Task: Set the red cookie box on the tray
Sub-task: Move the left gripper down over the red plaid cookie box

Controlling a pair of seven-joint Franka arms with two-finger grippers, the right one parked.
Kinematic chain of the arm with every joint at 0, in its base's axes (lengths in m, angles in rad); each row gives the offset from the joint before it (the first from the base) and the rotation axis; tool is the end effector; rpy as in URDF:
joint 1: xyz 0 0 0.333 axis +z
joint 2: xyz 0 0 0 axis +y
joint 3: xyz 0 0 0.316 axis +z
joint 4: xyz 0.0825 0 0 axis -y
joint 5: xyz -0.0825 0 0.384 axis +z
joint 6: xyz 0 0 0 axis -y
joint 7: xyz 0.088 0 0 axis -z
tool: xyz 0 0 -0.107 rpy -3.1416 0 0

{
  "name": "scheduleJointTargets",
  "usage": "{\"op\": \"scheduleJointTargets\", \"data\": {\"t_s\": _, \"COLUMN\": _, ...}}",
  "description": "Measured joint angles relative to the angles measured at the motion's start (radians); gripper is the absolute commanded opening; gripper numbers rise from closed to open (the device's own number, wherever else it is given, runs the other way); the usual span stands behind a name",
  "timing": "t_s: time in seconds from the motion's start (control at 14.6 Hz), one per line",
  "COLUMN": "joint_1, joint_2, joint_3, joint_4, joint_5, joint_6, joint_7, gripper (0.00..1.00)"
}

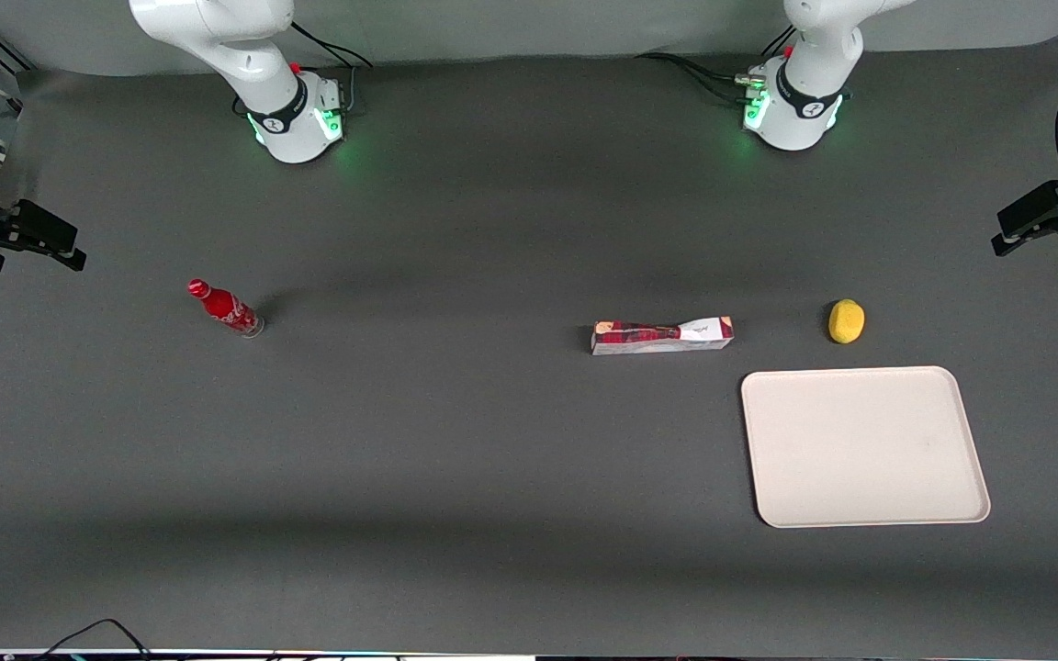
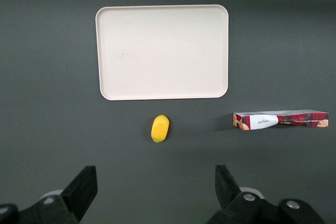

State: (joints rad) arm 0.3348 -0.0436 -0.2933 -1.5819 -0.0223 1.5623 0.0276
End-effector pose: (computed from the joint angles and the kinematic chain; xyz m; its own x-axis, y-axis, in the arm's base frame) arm 0.5407 0.0163 0.6413 0.9997 0.0137 0.0224 0.0135 -0.9999 0.0091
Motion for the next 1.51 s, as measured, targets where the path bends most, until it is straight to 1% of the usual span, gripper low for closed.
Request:
{"op": "scheduleJointTargets", "data": {"t_s": 0.34, "joint_1": 0.000, "joint_2": 0.003, "joint_3": -0.003, "joint_4": -0.003, "joint_5": 0.003, "joint_6": 0.000, "joint_7": -0.001, "gripper": 1.00}}
{"op": "scheduleJointTargets", "data": {"t_s": 0.48, "joint_1": -0.002, "joint_2": 0.012, "joint_3": -0.009, "joint_4": -0.011, "joint_5": 0.001, "joint_6": 0.000, "joint_7": 0.049, "gripper": 1.00}}
{"op": "scheduleJointTargets", "data": {"t_s": 0.55, "joint_1": -0.004, "joint_2": 0.020, "joint_3": -0.021, "joint_4": -0.016, "joint_5": 0.000, "joint_6": 0.002, "joint_7": 0.103, "gripper": 1.00}}
{"op": "scheduleJointTargets", "data": {"t_s": 0.82, "joint_1": -0.032, "joint_2": 0.071, "joint_3": -0.132, "joint_4": -0.061, "joint_5": 0.000, "joint_6": 0.070, "joint_7": 0.356, "gripper": 1.00}}
{"op": "scheduleJointTargets", "data": {"t_s": 0.96, "joint_1": -0.041, "joint_2": 0.091, "joint_3": -0.207, "joint_4": -0.113, "joint_5": 0.001, "joint_6": 0.150, "joint_7": 0.496, "gripper": 1.00}}
{"op": "scheduleJointTargets", "data": {"t_s": 1.03, "joint_1": -0.046, "joint_2": 0.100, "joint_3": -0.270, "joint_4": -0.165, "joint_5": 0.001, "joint_6": 0.211, "joint_7": 0.580, "gripper": 1.00}}
{"op": "scheduleJointTargets", "data": {"t_s": 1.24, "joint_1": -0.053, "joint_2": 0.112, "joint_3": -0.381, "joint_4": -0.244, "joint_5": 0.005, "joint_6": 0.290, "joint_7": 0.689, "gripper": 1.00}}
{"op": "scheduleJointTargets", "data": {"t_s": 1.37, "joint_1": -0.069, "joint_2": 0.131, "joint_3": -0.422, "joint_4": -0.307, "joint_5": 0.009, "joint_6": 0.398, "joint_7": 0.756, "gripper": 1.00}}
{"op": "scheduleJointTargets", "data": {"t_s": 1.51, "joint_1": -0.081, "joint_2": 0.164, "joint_3": -0.435, "joint_4": -0.368, "joint_5": 0.014, "joint_6": 0.520, "joint_7": 0.823, "gripper": 1.00}}
